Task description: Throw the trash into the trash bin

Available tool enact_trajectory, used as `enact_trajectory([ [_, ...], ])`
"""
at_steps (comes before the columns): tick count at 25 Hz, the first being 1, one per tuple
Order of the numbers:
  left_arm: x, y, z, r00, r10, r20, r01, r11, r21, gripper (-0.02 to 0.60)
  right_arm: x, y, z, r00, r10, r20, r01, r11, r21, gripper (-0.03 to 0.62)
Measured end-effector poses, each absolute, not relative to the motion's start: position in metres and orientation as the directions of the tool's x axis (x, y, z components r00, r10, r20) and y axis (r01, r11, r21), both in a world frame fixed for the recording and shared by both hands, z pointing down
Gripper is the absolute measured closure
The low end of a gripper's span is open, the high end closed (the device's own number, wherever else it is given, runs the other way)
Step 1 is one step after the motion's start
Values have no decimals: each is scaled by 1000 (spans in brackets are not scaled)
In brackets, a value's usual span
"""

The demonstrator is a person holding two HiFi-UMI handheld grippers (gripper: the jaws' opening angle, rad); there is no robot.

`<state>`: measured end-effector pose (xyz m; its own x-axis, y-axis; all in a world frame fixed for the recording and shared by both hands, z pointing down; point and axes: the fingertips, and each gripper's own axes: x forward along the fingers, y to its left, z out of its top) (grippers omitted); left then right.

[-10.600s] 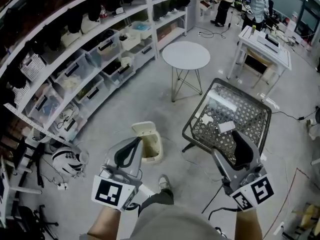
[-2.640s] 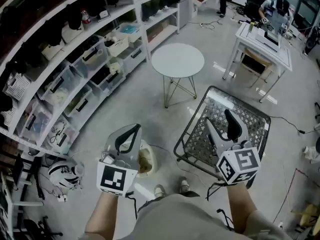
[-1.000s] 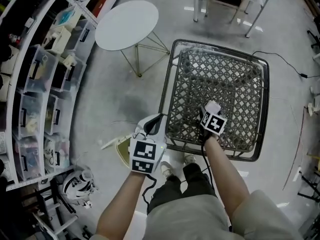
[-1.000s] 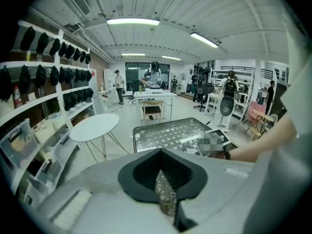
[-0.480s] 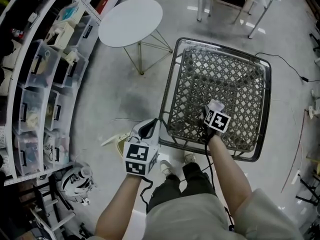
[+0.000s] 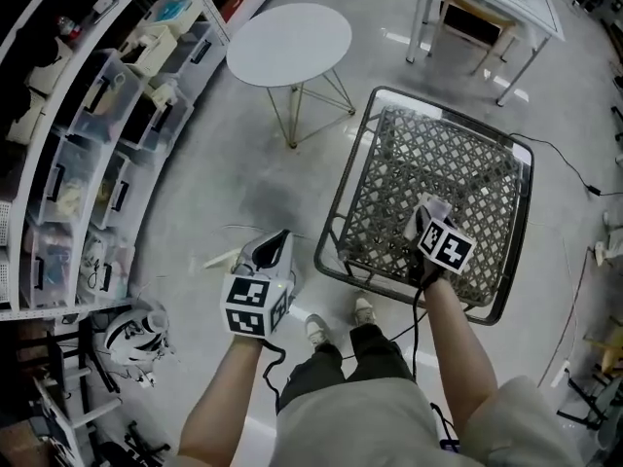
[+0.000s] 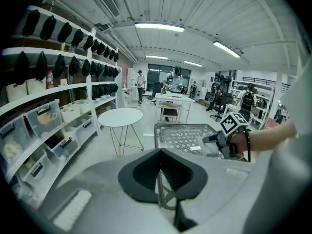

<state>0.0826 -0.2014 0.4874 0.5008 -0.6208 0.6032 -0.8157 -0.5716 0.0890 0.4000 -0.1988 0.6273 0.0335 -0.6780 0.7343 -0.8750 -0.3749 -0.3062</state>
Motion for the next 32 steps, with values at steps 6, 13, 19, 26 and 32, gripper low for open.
enact_trajectory([
  [6, 40, -187, 456, 463, -686, 561, -853, -517, 72, 580, 354, -211, 554, -60, -775, 629, -883, -252, -395, 365],
  [13, -51, -161, 419, 368, -775, 513, -916, -397, 58, 580, 241, -224, 450, -269, -836, 479, -875, 4, -484, 364],
  [19, -136, -115, 405, 244, -831, 500, -963, -268, 25, 580, 129, -207, 405, -443, -799, 406, -838, 209, -504, 359],
  [26, -216, -70, 409, 129, -853, 505, -991, -130, 34, 580, 8, -186, 420, -593, -678, 434, -784, 364, -502, 356],
  [32, -264, -45, 434, 77, -844, 531, -997, -60, 49, 580, -76, -161, 474, -640, -567, 519, -768, 434, -471, 356],
])
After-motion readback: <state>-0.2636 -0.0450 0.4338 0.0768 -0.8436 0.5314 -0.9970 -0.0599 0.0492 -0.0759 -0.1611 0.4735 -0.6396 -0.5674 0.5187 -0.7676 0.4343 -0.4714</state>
